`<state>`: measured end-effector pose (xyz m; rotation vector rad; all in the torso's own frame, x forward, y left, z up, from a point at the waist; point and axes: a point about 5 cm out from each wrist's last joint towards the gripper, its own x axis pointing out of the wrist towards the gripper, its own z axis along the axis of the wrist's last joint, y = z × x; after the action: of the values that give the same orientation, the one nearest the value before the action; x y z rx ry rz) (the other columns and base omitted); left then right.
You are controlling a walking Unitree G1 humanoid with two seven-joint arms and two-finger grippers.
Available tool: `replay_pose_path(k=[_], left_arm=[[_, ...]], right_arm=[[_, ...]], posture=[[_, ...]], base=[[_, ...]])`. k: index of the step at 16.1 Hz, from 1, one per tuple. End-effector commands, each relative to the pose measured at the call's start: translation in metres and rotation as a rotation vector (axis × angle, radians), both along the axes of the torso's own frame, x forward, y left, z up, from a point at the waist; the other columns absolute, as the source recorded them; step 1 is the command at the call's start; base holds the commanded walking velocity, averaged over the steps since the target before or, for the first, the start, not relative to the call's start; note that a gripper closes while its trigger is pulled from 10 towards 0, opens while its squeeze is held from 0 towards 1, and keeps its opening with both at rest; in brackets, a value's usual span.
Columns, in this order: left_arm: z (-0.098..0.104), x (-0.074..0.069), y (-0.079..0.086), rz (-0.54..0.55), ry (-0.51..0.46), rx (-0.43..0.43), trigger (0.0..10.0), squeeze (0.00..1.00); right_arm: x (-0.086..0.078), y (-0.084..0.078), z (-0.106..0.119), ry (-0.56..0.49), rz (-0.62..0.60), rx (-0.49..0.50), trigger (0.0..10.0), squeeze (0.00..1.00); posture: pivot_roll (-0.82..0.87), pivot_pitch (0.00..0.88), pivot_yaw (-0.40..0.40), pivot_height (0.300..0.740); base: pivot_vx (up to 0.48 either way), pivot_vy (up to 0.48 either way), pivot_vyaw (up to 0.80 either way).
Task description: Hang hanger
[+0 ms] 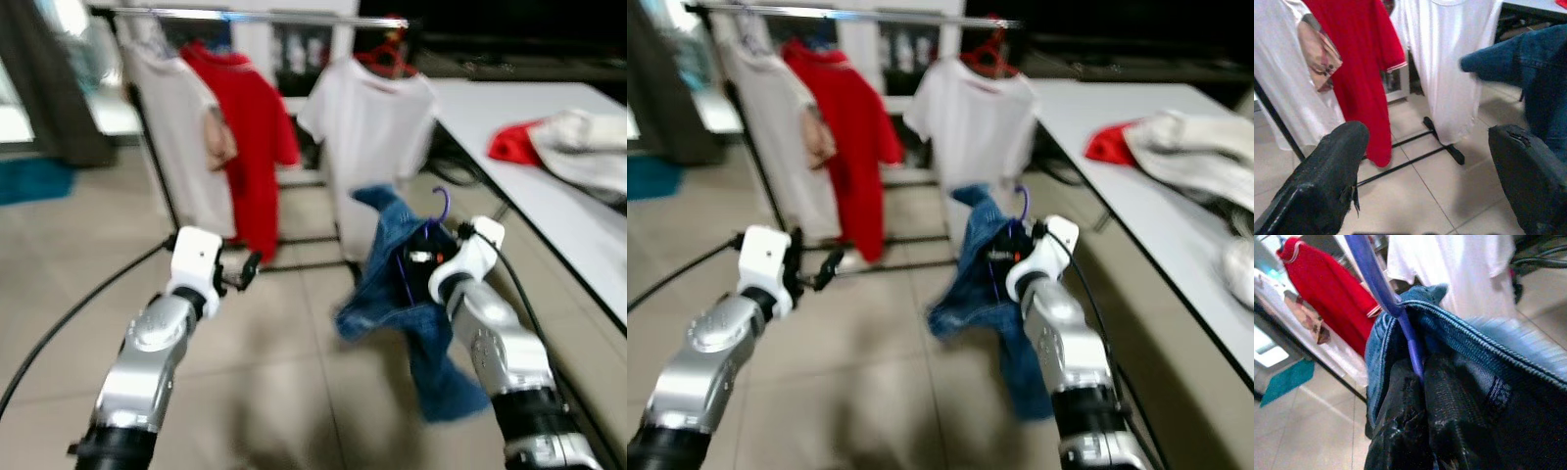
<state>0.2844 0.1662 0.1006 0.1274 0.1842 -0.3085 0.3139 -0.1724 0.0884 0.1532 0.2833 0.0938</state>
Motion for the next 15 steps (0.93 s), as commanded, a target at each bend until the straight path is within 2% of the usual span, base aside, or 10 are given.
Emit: replay_pose_path(k=[1,2,4,9,15], left_arm=[[0.002,0.001,-0.002,-0.014,-0.010,0.017,10.0,0.00],[0.002,0.001,-0.002,-0.013,-0.011,0.020,10.0,0.00],[0.002,-0.001,-0.001,-0.013,-0.011,0.032,10.0,0.00],[0.001,-0.002,-0.003,-0.012,-0.014,0.048,10.0,0.00],[-0.001,-0.003,-0.004,-0.003,-0.013,0.061,10.0,0.00]], right_arm=[[0.006,-0.007,0.009,-0.027,-0.004,-0.011,10.0,0.00],[0.007,-0.007,0.009,-0.026,0.008,-0.021,10.0,0.00],[0.011,-0.008,0.013,-0.029,0.046,-0.005,10.0,0.00],[0.017,-0.011,0.022,-0.035,0.169,-0.037,10.0,0.00],[0.022,-0.013,0.022,-0.023,0.181,-0.025,10.0,0.00]], posture=[[-0.01,0.000,-0.078,0.740],[-0.01,0.000,-0.078,0.740],[-0.01,0.000,-0.082,0.740],[-0.02,0.000,-0.106,0.740],[-0.01,0.000,-0.126,0.740]], base=[[0.352,0.000,0.80],[0.352,0.000,0.80],[0.352,0.000,0.00],[0.348,0.000,0.00],[0.346,0.000,0.00]])
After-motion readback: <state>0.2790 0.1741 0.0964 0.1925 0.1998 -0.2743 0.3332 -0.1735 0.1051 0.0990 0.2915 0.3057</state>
